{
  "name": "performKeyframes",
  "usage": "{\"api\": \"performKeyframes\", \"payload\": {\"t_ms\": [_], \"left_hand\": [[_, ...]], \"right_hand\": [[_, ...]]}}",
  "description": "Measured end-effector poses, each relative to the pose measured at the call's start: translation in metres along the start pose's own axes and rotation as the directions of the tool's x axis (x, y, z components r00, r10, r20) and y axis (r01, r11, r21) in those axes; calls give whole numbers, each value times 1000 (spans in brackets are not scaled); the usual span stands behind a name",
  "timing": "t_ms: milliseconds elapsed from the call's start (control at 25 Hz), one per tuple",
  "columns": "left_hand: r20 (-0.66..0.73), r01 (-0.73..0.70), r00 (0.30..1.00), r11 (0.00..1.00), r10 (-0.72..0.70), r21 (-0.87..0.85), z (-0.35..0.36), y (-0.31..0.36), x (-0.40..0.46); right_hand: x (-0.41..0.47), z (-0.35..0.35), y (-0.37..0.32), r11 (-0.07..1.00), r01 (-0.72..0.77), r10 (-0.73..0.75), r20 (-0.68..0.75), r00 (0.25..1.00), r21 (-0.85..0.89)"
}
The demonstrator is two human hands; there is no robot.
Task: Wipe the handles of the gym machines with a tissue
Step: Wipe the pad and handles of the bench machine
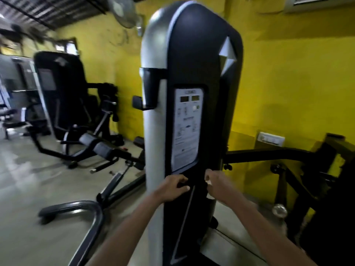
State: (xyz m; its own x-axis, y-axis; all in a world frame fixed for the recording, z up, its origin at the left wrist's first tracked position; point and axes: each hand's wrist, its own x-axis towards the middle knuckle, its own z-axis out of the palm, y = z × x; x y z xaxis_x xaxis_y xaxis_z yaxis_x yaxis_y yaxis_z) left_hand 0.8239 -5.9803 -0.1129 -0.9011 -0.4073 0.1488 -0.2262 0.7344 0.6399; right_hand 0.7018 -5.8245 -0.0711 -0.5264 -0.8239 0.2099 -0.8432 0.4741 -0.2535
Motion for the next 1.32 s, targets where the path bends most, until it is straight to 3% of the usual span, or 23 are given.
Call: {"api": "performKeyframes", "payload": {"t_ms": [160,360,640,880,1320], "left_hand": [[-129,114,986,991,-105,65,-63,-47,-53],[-281,235,938,968,-202,88,-128,-102,-126],[-358,379,873,922,-330,75,-216,-201,-192],[-357,394,867,916,-347,68,-267,-283,-203],[-310,360,892,931,-327,53,-326,-388,-138]], "right_hand": [[26,23,-86,981,161,-168,62,984,107],[51,56,-184,946,308,-315,61,947,103],[92,106,-320,893,423,-438,82,895,151],[127,137,-401,905,392,-410,92,907,164],[249,198,-445,949,257,-271,55,961,182]]}}
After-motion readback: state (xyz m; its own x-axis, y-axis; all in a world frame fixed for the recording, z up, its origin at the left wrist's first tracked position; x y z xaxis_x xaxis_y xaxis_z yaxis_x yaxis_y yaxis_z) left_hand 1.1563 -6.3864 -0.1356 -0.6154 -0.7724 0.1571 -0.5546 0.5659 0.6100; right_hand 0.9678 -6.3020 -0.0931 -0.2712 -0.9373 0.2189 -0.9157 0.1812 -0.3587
